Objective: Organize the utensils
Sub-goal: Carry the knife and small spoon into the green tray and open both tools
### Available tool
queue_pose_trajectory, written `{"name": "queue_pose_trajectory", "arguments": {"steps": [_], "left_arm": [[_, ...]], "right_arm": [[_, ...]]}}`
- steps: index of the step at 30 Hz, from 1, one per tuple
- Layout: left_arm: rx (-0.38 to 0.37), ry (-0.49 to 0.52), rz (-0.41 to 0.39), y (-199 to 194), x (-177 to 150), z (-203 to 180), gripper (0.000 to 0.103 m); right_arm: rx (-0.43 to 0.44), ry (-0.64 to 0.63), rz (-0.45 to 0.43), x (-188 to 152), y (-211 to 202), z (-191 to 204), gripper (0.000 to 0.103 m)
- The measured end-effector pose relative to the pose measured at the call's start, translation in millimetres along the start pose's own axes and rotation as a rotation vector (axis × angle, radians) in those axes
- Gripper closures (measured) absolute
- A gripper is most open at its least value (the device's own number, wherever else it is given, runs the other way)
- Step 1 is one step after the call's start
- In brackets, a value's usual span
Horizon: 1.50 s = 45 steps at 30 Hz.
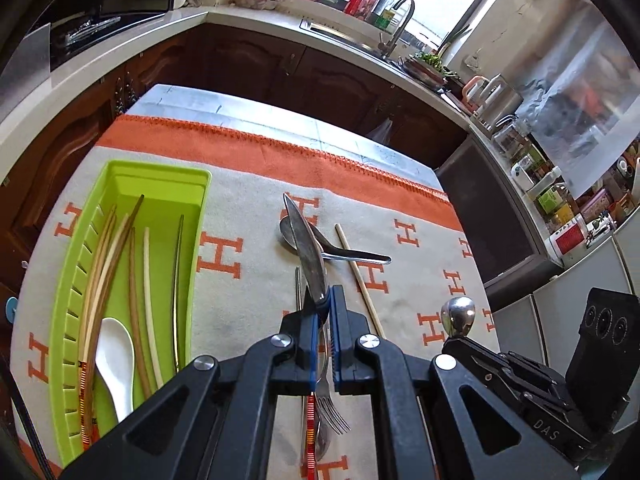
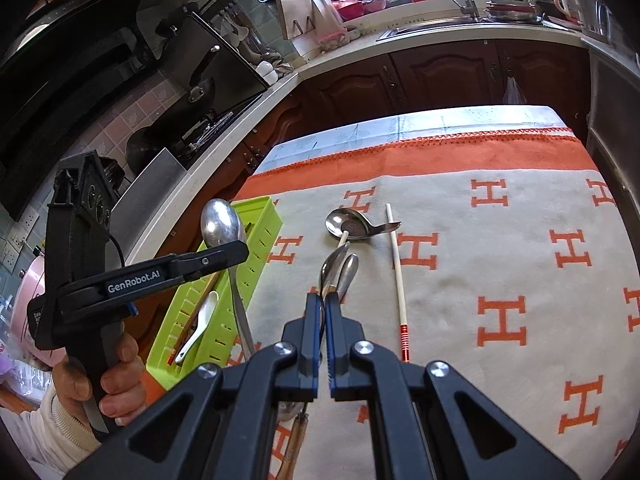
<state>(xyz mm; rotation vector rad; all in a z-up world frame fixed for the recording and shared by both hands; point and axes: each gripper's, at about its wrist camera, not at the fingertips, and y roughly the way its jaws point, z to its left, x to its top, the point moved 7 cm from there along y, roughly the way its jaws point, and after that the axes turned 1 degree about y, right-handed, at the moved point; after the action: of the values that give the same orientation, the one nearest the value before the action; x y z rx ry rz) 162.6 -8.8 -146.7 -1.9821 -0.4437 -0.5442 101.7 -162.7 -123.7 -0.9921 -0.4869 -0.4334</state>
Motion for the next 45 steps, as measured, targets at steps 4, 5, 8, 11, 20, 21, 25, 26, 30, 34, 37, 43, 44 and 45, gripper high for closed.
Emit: {"name": "queue_pose_trajectory", "arguments": {"steps": [4,5,8,11,20,21,25,26,30,34,37,43,44,45], "left_arm": [[-0.019,0.014,-0.034,-31,1,-2,0.101],[-0.023,0.019,-0.043,-40,1,-2,0.101],[-0.023,0.035,-0.066,-67,2,0,0.101],[-0.006,0.046,-0.083,-93,3,8,0.101],[0.143,0.047,-0.118,-144,15,63,0.100],[0.154,0.045,-0.113,-143,16,71,0.100],[0.186,0.032,-0.081,-130,17,97,0.100],[0.194,0.029,-0.069,-125,17,103,0.100],[0.208,0.030,-0.007,-96,12,120,0.100],[0.211,0.035,0.049,-68,5,128,0.100],[0.200,0.030,0.078,-49,2,131,0.100],[0.192,0.036,0.114,-25,-2,133,0.100],[0.191,0.038,0.118,-23,-2,133,0.100],[0.192,0.042,0.122,-21,-2,133,0.100]], "right_arm": [[0.008,-0.027,-0.007,1,-6,16,0.101],[0.011,-0.035,-0.008,1,-7,21,0.101],[0.021,-0.061,-0.011,3,-9,37,0.101],[0.036,-0.096,-0.009,7,-9,58,0.101],[0.130,-0.178,0.039,16,29,132,0.101],[0.143,-0.182,0.047,17,36,140,0.101],[0.162,-0.198,0.072,16,69,162,0.101],[0.164,-0.197,0.086,15,79,165,0.101],[0.142,-0.194,0.144,3,114,167,0.101],[0.112,-0.175,0.198,-9,139,159,0.100],[0.089,-0.173,0.216,-14,150,153,0.100],[0.070,-0.153,0.229,-14,157,142,0.097],[0.071,-0.148,0.230,-14,157,141,0.097],[0.071,-0.146,0.228,-13,156,140,0.097]]}}
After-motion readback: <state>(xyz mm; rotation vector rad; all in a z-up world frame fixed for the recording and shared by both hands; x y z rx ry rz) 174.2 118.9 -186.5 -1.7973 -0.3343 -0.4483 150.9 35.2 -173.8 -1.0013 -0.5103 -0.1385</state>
